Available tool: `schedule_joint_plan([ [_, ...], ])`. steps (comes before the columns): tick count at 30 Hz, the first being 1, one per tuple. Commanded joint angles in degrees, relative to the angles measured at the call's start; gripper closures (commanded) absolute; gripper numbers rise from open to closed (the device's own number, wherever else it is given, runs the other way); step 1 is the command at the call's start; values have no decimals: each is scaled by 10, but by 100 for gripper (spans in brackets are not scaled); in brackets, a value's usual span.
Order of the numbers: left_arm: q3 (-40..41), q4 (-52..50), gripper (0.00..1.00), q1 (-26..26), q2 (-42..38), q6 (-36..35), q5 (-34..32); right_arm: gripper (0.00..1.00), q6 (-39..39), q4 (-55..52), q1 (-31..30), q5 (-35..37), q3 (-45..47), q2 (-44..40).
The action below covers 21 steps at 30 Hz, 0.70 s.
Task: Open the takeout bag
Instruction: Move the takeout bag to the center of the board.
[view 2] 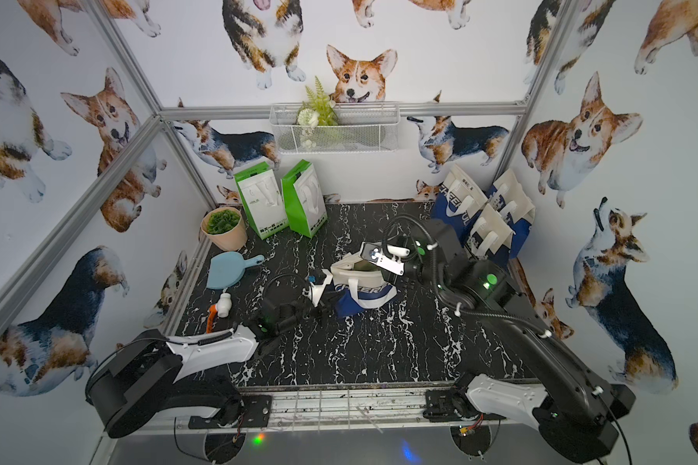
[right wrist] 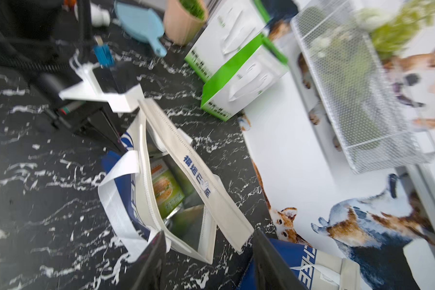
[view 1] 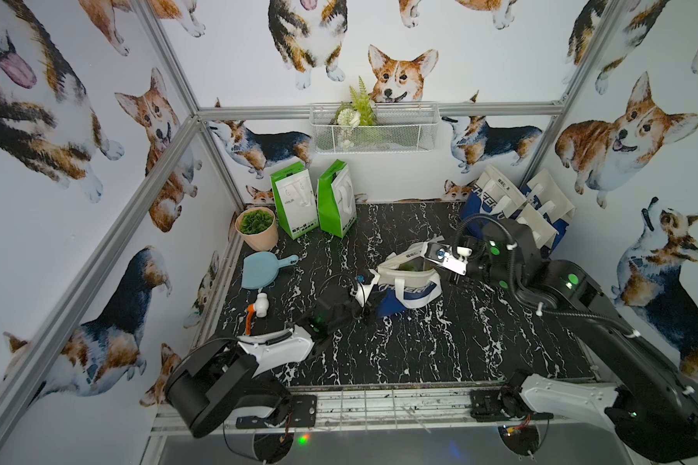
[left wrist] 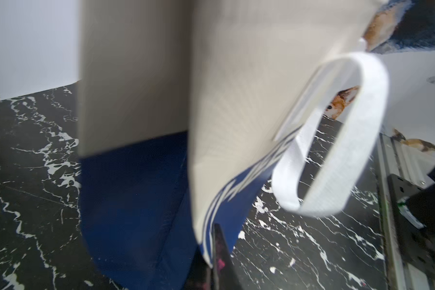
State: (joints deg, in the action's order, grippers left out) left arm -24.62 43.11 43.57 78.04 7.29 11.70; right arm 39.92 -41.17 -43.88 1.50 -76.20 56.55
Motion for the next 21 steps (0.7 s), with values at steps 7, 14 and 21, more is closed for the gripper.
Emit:
schedule_joint_plan([
  [7,-87,57,100,2,113,-20,-160,44,-187,204,0,-24,161,-221],
  [14,-205,52,100,-17,215,-83,-203,45,-182,139,0,-12,184,-289],
  [21,-308,20,100,-73,268,-87,-185,44,-161,125,0,11,216,-325],
])
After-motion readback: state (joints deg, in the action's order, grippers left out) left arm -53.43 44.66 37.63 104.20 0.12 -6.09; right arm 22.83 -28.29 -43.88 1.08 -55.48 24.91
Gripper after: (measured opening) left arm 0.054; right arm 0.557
